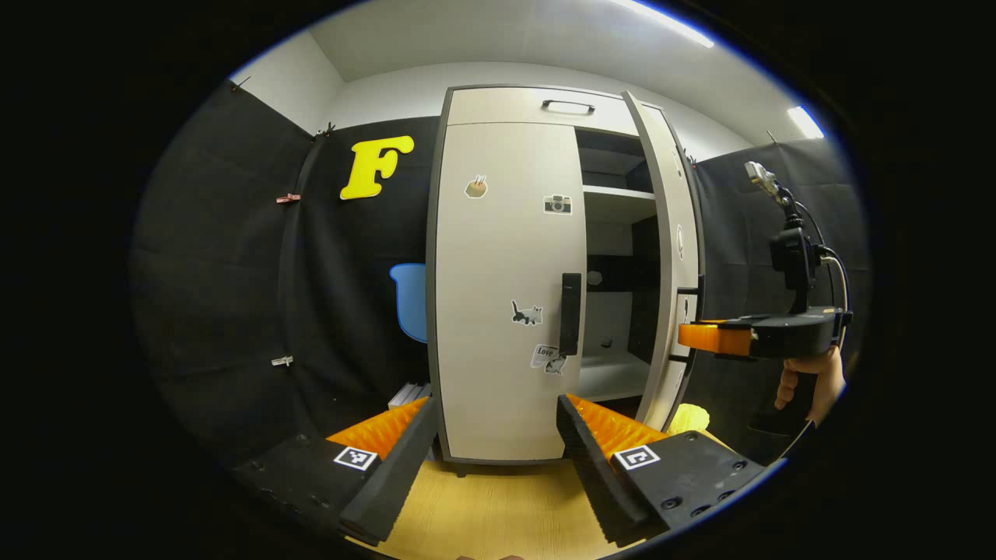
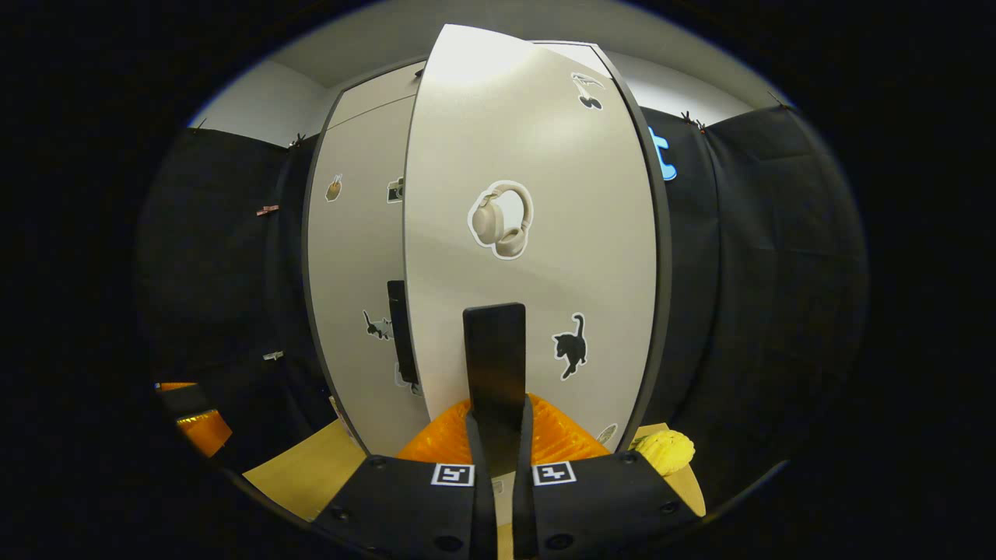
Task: Open the right door of the double-door shoe cabinet with the right hand, and open the left door with the left hand.
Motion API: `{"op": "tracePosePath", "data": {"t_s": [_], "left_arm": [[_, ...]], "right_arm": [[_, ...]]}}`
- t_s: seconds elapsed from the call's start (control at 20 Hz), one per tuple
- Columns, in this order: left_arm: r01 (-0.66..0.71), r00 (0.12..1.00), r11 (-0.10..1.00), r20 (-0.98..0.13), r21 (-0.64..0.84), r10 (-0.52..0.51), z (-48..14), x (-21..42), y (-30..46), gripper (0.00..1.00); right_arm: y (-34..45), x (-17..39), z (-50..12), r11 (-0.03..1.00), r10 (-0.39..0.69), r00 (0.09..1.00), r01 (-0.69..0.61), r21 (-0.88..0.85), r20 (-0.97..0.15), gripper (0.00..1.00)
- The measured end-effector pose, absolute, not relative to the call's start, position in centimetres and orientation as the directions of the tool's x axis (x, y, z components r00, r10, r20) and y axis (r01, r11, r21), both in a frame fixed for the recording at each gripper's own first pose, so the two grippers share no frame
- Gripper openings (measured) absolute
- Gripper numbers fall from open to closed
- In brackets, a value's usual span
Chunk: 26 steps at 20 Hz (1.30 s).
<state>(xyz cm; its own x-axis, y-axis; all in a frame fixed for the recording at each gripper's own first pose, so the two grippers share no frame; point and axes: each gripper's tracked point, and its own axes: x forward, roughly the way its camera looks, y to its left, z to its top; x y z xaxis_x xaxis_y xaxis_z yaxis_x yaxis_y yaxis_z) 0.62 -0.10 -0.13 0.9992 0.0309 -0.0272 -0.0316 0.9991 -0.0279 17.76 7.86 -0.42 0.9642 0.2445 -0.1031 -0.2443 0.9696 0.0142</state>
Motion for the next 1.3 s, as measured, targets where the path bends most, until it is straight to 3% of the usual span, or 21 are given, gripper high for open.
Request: {"op": "tracePosePath", "data": {"t_s": [0.35, 0.95, 1.0, 1.15, 1.3], "left_arm": [[-0.005, 1.000, 1.000, -0.020, -0.015, 0.004, 0.4, 1.4, -2.6, 0.95], [0.002, 1.000, 1.000, -0.024, -0.030, -0.003, 0.5, 2.0, -4.2, 0.95], [0.003, 1.000, 1.000, -0.026, -0.028, -0.003, 0.4, 2.0, -4.2, 0.95], [0.008, 0.999, 1.000, -0.033, -0.030, -0.009, 0.3, 1.8, -4.5, 0.95], [0.013, 0.999, 0.999, -0.032, -0.033, -0.014, 0.3, 1.4, -4.8, 0.95]], "right_arm": [[4.7, 16.4, -0.1, 0.977, 0.213, 0.973, -0.211, 0.023, -0.088, 0.12], [-7.7, 14.0, -0.7, 0.998, -0.051, 0.995, 0.049, -0.031, -0.085, 0.10], [-9.1, 14.0, -0.6, 0.998, -0.063, 0.994, 0.063, -0.003, -0.084, 0.05], [-9.4, 14.5, -1.0, 0.990, -0.014, 0.993, 0.031, 0.139, -0.117, 0.09], [-10.0, 14.0, -1.1, 0.998, -0.039, 0.994, 0.043, 0.040, -0.102, 0.10]]}}
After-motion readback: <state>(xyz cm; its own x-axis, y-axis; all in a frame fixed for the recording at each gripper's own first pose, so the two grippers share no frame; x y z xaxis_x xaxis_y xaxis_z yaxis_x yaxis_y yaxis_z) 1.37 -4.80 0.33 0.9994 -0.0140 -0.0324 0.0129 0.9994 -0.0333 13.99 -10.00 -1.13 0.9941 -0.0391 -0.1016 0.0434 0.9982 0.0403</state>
